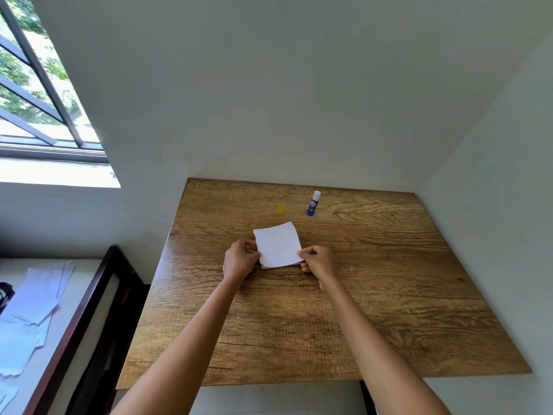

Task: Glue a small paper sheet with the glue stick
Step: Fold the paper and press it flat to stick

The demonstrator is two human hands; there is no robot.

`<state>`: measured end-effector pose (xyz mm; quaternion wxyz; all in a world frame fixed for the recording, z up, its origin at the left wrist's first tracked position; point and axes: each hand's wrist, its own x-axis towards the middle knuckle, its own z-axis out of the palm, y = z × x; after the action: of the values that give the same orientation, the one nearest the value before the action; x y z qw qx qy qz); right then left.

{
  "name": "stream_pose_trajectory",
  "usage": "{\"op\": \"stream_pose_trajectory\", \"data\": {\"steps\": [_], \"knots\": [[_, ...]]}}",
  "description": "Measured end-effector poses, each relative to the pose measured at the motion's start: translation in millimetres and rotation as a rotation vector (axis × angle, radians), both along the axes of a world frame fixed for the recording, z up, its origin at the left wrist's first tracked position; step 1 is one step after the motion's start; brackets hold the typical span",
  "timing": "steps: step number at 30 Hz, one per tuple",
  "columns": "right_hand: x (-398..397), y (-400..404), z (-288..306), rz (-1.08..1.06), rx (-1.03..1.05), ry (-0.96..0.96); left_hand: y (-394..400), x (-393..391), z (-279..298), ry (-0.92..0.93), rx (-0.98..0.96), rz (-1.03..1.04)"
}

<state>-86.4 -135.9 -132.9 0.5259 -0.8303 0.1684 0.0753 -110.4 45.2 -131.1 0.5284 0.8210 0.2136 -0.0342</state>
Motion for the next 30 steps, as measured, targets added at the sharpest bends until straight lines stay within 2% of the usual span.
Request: {"op": "stream_pose_trajectory", "data": {"steps": [20,30], "knots": [[2.9,2.3,-3.4,0.017,-0.152,-0.017,0.2,6.3,1.9,0.023,0.089,-0.058],[3.9,3.0,-2.4,0.025,-0.173,-0.002,-0.8,11.4,2.5,0.062,0.327,-0.211]]}}
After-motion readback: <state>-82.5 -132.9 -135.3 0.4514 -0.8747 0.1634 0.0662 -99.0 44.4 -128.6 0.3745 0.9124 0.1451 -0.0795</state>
